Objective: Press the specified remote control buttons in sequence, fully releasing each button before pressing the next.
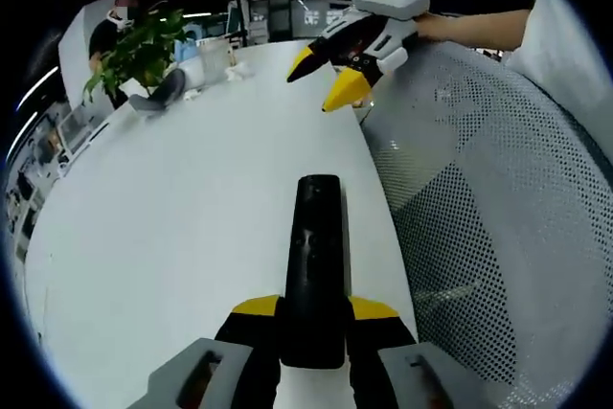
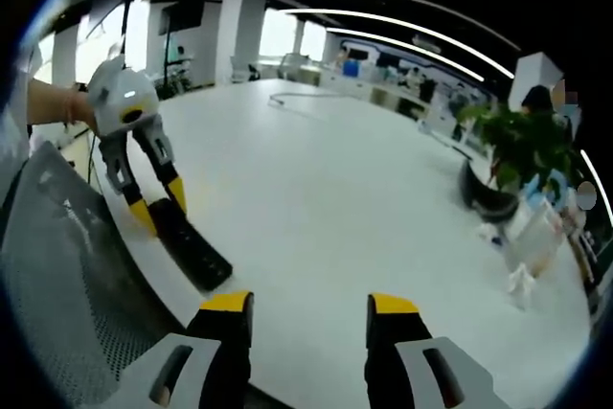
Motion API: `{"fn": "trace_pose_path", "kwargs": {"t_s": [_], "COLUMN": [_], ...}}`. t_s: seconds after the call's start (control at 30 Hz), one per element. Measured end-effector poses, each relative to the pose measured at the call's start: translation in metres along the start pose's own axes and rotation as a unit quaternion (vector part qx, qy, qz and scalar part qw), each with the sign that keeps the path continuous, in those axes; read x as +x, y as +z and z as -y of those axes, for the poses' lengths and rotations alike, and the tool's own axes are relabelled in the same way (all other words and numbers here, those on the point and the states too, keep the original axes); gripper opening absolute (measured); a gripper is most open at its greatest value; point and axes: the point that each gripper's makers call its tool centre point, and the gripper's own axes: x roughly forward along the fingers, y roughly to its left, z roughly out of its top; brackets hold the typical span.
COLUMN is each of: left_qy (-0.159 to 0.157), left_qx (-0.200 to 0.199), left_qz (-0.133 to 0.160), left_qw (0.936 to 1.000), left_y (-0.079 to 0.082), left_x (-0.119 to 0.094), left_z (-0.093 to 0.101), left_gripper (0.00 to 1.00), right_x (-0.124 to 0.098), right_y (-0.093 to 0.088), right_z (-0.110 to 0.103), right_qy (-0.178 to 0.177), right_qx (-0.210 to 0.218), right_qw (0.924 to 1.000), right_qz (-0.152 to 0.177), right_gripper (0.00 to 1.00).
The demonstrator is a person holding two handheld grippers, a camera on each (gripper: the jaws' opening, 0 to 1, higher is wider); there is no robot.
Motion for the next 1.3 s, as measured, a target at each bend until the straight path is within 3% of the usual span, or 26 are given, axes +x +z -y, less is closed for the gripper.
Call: {"fn": "trace_pose_path", "kwargs": {"t_s": [0.3,0.53,0.63,0.8,1.0,1.2,1.3], "left_qy": [0.004,-0.023,-0.024,-0.015,0.004,0.02,0.03], "left_qx": [-0.003,0.033,0.036,0.026,0.004,-0.018,-0.029], "left_qz": [0.0,-0.034,-0.048,-0.067,-0.085,-0.097,-0.103], "left_qw": [1.0,0.9986,0.9979,0.9973,0.9963,0.9949,0.9938], "left_y": [-0.007,-0.01,-0.009,-0.009,-0.01,-0.012,-0.012], "left_x": [-0.005,-0.004,-0.003,-0.003,-0.004,-0.004,-0.004], "left_z": [0.008,0.013,0.013,0.015,0.021,0.026,0.028], "left_gripper": [0.24,0.24,0.24,0.24,0.24,0.24,0.24], "right_x": [0.001,0.002,0.001,-0.004,-0.008,-0.004,0.003], "right_y": [-0.001,-0.002,-0.002,-0.002,0.004,0.017,0.014], "right_z": [-0.006,-0.019,-0.029,-0.054,-0.068,-0.08,-0.087], "right_qy": [0.014,0.045,0.075,0.149,0.195,0.239,0.257], "right_qx": [-0.006,-0.018,-0.034,-0.039,-0.064,-0.087,-0.117], "right_qw": [0.9999,0.9988,0.9965,0.9879,0.9784,0.9668,0.9583], "right_qz": [-0.006,-0.01,-0.013,-0.021,-0.025,-0.025,-0.044], "right_gripper": [0.45,0.48,0.43,0.24,0.0,0.0,0.0]}}
